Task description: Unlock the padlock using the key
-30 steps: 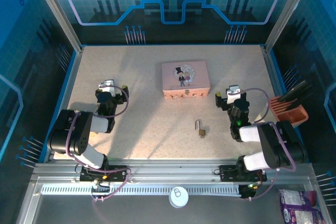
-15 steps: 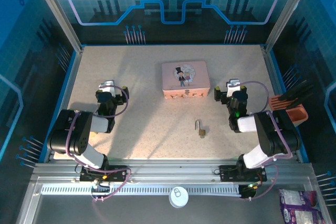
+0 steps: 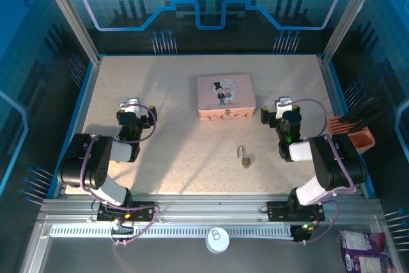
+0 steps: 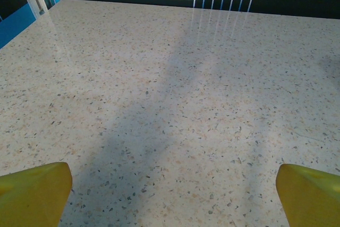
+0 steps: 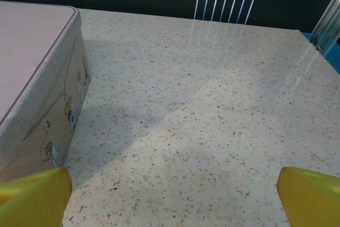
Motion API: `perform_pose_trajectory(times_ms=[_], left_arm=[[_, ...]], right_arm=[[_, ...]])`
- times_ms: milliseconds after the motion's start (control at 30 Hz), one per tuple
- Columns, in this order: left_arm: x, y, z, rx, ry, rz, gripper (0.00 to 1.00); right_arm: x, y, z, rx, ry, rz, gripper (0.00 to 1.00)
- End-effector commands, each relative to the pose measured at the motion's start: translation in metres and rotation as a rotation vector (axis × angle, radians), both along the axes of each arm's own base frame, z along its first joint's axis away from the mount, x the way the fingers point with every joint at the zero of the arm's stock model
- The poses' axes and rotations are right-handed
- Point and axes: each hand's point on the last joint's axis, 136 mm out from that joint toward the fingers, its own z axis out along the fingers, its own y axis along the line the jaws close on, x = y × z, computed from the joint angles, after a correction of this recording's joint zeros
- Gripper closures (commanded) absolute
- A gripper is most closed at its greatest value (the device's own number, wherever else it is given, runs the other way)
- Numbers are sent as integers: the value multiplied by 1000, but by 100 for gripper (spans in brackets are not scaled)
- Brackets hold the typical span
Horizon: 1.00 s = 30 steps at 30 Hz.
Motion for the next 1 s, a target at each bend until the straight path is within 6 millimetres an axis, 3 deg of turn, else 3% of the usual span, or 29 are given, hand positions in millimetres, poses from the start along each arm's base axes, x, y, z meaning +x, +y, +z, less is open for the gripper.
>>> perform_pose_trajectory(times_ms=[0,967], left_arm=[[3,1,8,-12,-26,0,1],[3,0,8,-12,-27,-3,1]], right_arm=[[1,-7,4,4,-13,-30,0],[2,-8,3,15,-2,-24,0]])
